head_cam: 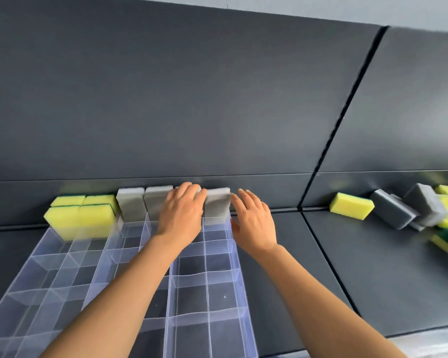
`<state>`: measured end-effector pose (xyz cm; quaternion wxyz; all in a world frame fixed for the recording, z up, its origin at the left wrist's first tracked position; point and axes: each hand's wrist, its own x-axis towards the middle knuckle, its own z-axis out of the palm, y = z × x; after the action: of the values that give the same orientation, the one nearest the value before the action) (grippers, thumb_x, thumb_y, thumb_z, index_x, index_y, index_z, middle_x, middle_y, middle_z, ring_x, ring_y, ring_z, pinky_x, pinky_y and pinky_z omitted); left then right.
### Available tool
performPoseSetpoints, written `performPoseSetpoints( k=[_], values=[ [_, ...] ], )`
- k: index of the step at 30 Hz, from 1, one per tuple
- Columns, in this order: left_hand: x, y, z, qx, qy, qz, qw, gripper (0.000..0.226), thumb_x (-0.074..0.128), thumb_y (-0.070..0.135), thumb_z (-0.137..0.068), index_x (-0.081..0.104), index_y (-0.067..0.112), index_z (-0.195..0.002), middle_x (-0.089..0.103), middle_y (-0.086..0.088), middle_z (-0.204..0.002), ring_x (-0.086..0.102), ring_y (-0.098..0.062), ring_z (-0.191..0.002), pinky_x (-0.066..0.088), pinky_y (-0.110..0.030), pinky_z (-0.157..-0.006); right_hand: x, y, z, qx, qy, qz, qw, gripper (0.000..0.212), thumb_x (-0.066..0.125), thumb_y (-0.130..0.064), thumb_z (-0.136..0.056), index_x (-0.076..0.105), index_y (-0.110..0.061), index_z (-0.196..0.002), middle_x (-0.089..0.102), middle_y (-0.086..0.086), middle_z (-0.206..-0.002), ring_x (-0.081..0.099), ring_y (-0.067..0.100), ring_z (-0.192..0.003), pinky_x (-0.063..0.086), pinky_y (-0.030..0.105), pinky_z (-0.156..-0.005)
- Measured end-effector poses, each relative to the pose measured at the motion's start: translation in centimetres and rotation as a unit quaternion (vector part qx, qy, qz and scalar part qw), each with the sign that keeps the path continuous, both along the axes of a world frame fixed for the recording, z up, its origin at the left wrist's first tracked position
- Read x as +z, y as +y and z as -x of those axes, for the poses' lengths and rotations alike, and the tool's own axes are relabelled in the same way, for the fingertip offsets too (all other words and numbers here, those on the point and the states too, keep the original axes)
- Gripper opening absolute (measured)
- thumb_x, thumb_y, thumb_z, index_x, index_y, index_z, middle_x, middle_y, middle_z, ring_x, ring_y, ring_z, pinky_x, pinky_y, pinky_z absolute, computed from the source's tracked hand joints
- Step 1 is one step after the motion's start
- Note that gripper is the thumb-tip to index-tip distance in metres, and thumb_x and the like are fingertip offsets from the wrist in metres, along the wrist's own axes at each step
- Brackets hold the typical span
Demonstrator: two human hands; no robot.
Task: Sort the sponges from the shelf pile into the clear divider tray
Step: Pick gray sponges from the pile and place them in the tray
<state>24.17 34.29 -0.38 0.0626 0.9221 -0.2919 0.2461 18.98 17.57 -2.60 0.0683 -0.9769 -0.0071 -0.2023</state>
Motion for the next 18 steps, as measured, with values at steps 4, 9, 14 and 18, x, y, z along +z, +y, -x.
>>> performPoseSetpoints(
  k=[4, 9, 14, 18],
  values=[
    [-0.1, -2.2, 1.3, -0.032, -0.013, -0.007, 0.999, 0.058, 0.085, 0.001, -0.045, 0.065, 0.006, -0.099, 0.065, -0.009, -0.102, 0.061, -0.031, -0.101, 0.051, -0.037, -0.083, 0.3, -2.2, 2.5, -0.036, 0.009, 0.010, 0.999, 0.063, 0.078, -0.019, -0.067, 0.054, -0.009, -0.125, 0.057, 0.011, -0.128, 0.050, 0.031, -0.123, 0.045, 0.041, -0.093],
    [-0.1, -6.6, 3.7, -0.079, -0.018, -0.012, 0.997, 0.056, 0.084, 0.001, -0.042, 0.065, 0.010, -0.094, 0.065, -0.005, -0.097, 0.061, -0.027, -0.099, 0.051, -0.034, -0.080, 0.9, -6.1, 6.2, -0.080, 0.020, 0.030, 0.996, 0.063, 0.075, -0.026, -0.071, 0.052, -0.010, -0.128, 0.057, 0.009, -0.129, 0.046, 0.030, -0.127, 0.042, 0.041, -0.097],
    [-0.2, -12.4, 7.2, -0.107, -0.009, -0.015, 0.994, 0.052, 0.084, 0.001, -0.043, 0.065, 0.011, -0.090, 0.064, -0.003, -0.094, 0.061, -0.026, -0.095, 0.051, -0.034, -0.077, 1.3, -11.7, 11.2, -0.109, 0.062, 0.036, 0.991, 0.057, 0.056, -0.032, -0.088, 0.035, -0.017, -0.139, 0.038, 0.005, -0.143, 0.021, 0.024, -0.140, 0.022, 0.035, -0.108],
    [-0.3, -17.3, 10.8, -0.135, -0.002, -0.016, 0.991, 0.054, 0.085, 0.000, -0.041, 0.067, 0.010, -0.090, 0.066, -0.004, -0.094, 0.063, -0.025, -0.092, 0.052, -0.033, -0.076, 1.3, -16.7, 16.0, -0.140, 0.082, 0.042, 0.986, 0.052, 0.054, -0.034, -0.088, 0.037, -0.019, -0.135, 0.039, 0.004, -0.141, 0.021, 0.023, -0.138, 0.022, 0.035, -0.107]
  ],
)
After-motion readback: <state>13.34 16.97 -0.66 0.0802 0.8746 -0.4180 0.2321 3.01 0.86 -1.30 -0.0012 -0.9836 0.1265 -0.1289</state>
